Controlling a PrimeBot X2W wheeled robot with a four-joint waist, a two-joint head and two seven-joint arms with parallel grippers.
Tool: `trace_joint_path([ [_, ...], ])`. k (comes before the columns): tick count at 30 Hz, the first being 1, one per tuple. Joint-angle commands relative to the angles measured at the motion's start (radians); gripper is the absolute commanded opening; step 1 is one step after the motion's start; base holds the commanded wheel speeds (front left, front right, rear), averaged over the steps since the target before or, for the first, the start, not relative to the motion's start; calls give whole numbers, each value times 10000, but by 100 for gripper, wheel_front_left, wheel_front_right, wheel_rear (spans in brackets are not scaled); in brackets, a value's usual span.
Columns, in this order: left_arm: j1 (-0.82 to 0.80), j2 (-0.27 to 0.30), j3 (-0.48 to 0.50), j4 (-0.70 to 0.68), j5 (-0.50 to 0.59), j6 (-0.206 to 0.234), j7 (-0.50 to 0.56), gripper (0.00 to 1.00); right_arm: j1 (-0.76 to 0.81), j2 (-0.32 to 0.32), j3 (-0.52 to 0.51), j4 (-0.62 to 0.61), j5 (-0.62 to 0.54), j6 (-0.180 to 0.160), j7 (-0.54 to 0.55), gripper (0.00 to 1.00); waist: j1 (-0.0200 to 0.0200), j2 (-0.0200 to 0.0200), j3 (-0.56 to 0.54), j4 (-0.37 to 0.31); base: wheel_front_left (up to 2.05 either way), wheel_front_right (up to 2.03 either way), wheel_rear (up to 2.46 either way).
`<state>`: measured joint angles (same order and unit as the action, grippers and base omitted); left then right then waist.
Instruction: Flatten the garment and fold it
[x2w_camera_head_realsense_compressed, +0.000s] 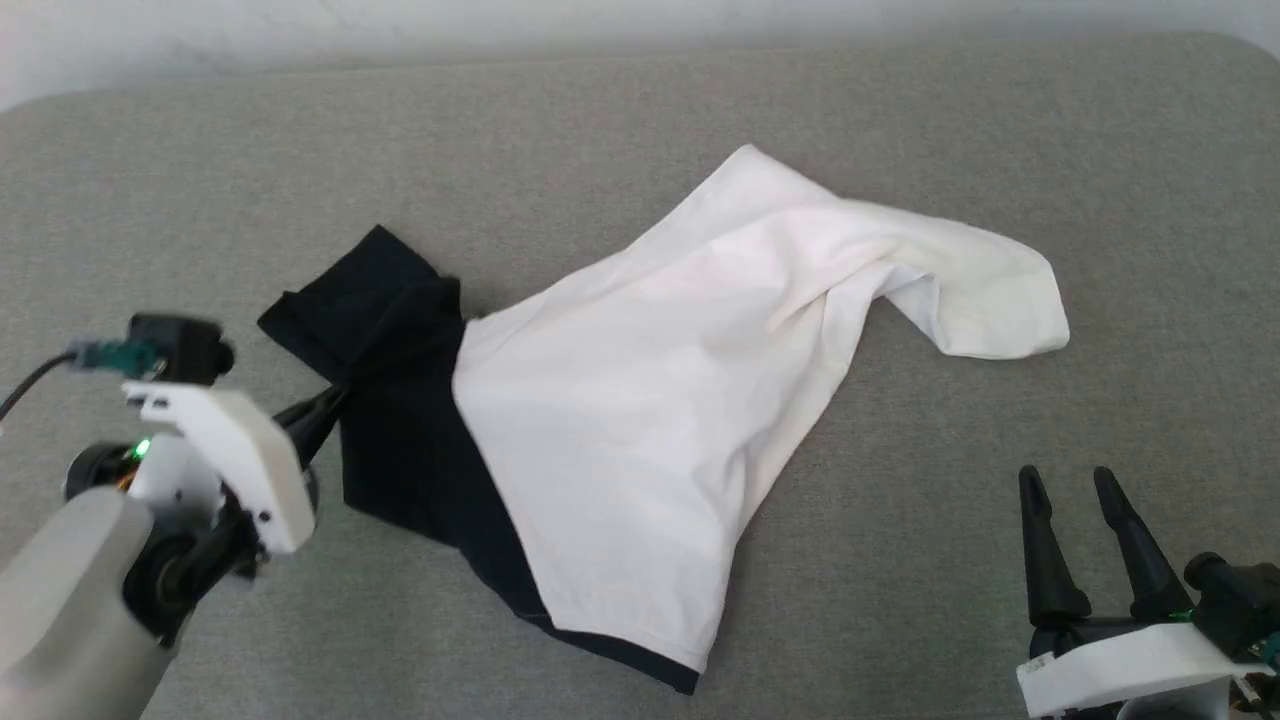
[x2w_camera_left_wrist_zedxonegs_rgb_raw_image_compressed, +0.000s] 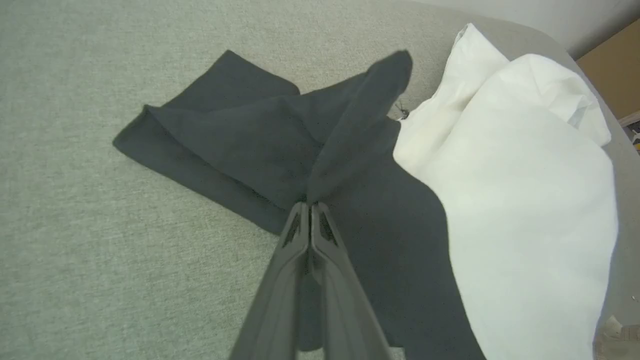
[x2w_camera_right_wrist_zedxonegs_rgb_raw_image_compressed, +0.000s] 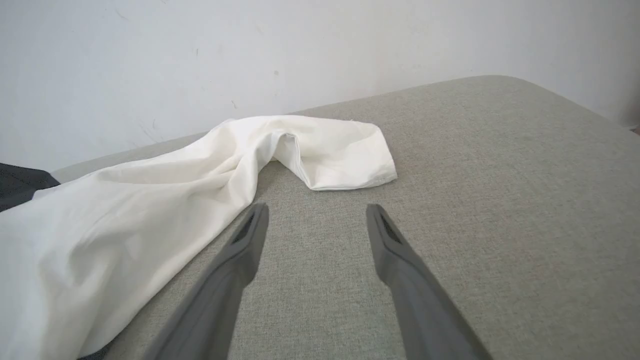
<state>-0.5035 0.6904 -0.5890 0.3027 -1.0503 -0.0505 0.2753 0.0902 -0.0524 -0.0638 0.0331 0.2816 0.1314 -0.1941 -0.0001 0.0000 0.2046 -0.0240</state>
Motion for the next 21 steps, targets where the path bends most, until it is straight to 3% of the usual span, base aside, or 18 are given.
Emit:
trace_joint_path([
  [1, 391, 205, 139, -81, -63, 170, -169, 0, 81, 22, -15, 23, -4, -7, 14, 100, 1, 0, -103, 168, 0, 0, 0],
  [7, 1673, 903, 375, 1, 261, 934, -1014, 0, 68, 22, -39, 90, -61, -7, 107, 100, 1, 0, -104, 342, 0, 0, 0],
  [12, 2274, 773, 437, 222, 253, 1276, -1526, 0, 72, 22, -63, 133, -98, -7, 188, 100, 1, 0, -183, 469, 0, 0, 0],
  [13, 2302, 674, 443, 149, 201, 1235, -1602, 7, 87, 22, -79, 139, -106, -7, 204, 100, 1, 0, -218, 501, 0, 0, 0],
  [14, 2304, 566, 462, 44, 119, 1168, -1660, 70, 104, 22, -94, 141, -117, -7, 223, 100, 1, 0, -257, 533, 0, 0, 0],
  [15, 2279, 462, 516, -74, -10, 1101, -1692, 100, 123, 22, -106, 141, -129, -7, 246, 100, 1, 0, -296, 564, 0, 0, 0],
  [21, 1732, 481, 427, -1264, -313, 583, -1027, 100, 207, 22, -129, 91, -182, -7, 375, 100, 1, 0, -488, 661, 0, 0, 0],
])
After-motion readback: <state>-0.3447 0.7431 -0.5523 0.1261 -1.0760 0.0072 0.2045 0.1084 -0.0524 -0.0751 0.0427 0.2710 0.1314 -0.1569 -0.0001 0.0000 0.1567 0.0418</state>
